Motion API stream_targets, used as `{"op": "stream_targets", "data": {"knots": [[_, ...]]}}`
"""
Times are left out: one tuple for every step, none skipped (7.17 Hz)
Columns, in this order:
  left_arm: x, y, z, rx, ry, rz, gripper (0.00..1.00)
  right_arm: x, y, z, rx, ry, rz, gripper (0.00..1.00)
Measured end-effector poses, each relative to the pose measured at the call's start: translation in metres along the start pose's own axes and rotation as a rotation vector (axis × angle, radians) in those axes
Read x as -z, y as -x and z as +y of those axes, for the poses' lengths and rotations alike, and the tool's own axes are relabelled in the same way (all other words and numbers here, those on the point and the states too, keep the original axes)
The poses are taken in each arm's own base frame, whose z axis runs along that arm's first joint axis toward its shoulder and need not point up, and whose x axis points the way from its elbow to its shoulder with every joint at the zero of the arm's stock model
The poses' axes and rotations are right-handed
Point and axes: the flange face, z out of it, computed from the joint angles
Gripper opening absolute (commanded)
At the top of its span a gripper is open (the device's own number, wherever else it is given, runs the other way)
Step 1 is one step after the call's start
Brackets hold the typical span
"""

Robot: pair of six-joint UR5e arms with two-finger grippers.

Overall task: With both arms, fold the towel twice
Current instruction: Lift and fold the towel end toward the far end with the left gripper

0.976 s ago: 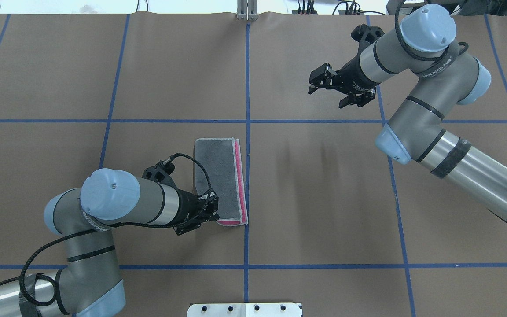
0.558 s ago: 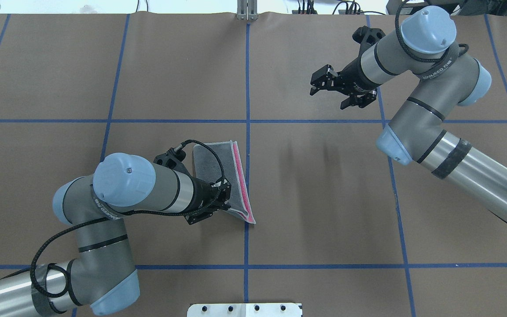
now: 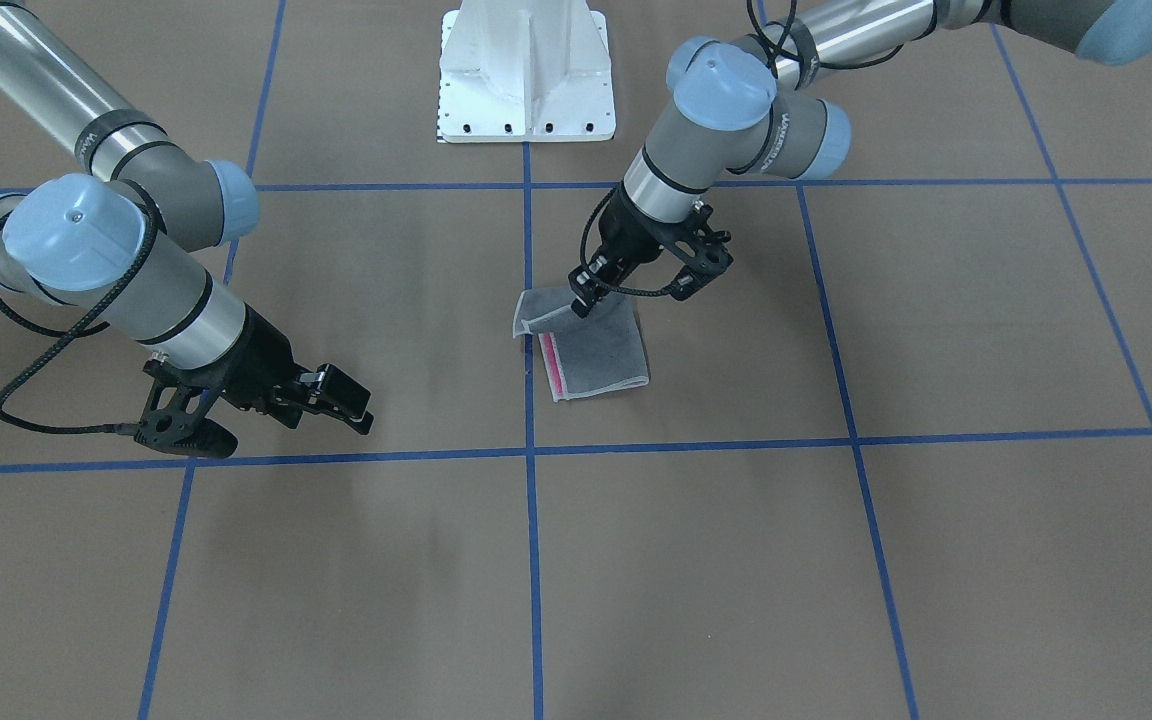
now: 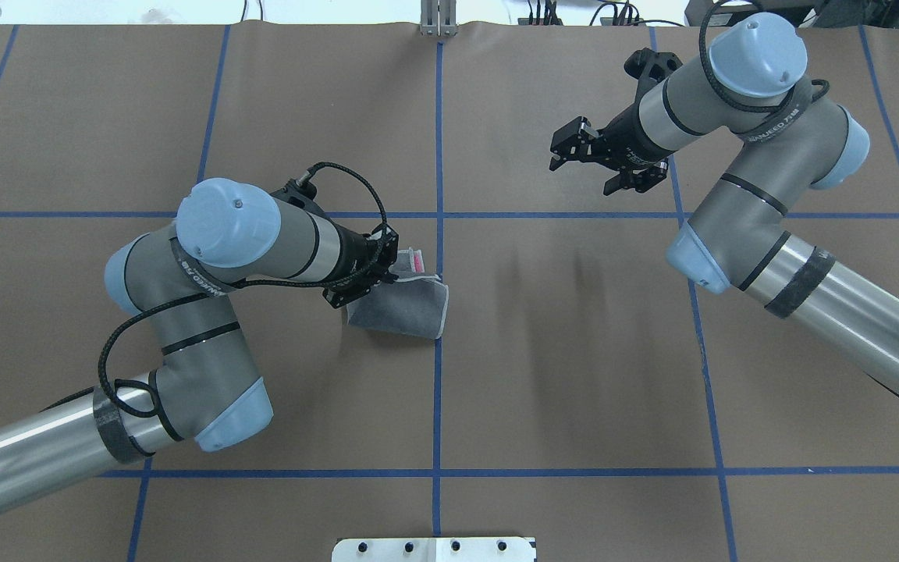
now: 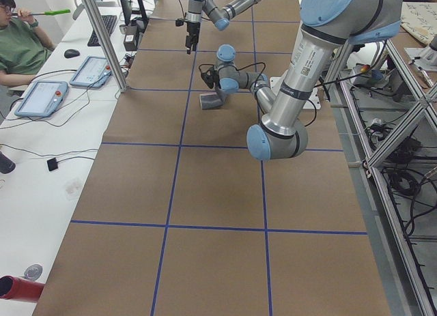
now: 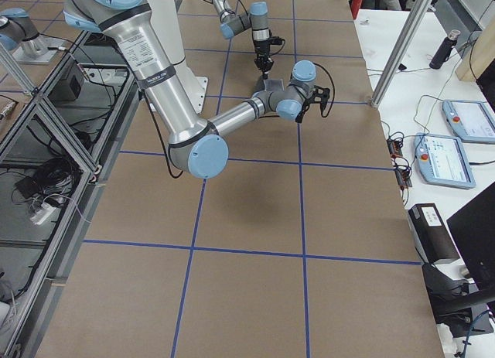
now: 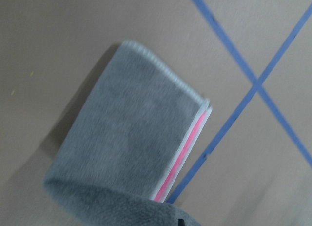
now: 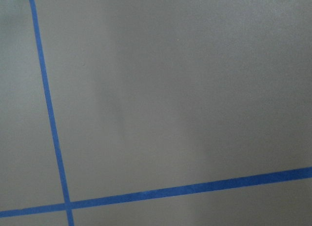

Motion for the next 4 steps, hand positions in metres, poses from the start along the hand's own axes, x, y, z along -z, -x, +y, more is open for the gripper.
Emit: {"op": "stream_targets", "data": {"knots": [[-0.010, 0.002, -0.021, 0.008, -0.012, 0.007, 0.00, -0.001, 0.000, 0.000, 0.000, 0.001, 0.002, 1.00], [-0.017, 0.009, -0.037, 0.013, -0.015, 0.005, 0.00, -0.002, 0.000, -0.001, 0.000, 0.001, 0.003, 1.00], [-0.021, 0.017, -0.048, 0.018, -0.018, 0.001, 0.00, -0.003, 0.000, -0.001, 0.001, 0.002, 0.004, 1.00], [-0.023, 0.022, -0.054, 0.021, -0.020, -0.002, 0.00, -0.004, -0.001, -0.002, 0.001, 0.002, 0.006, 1.00]]}}
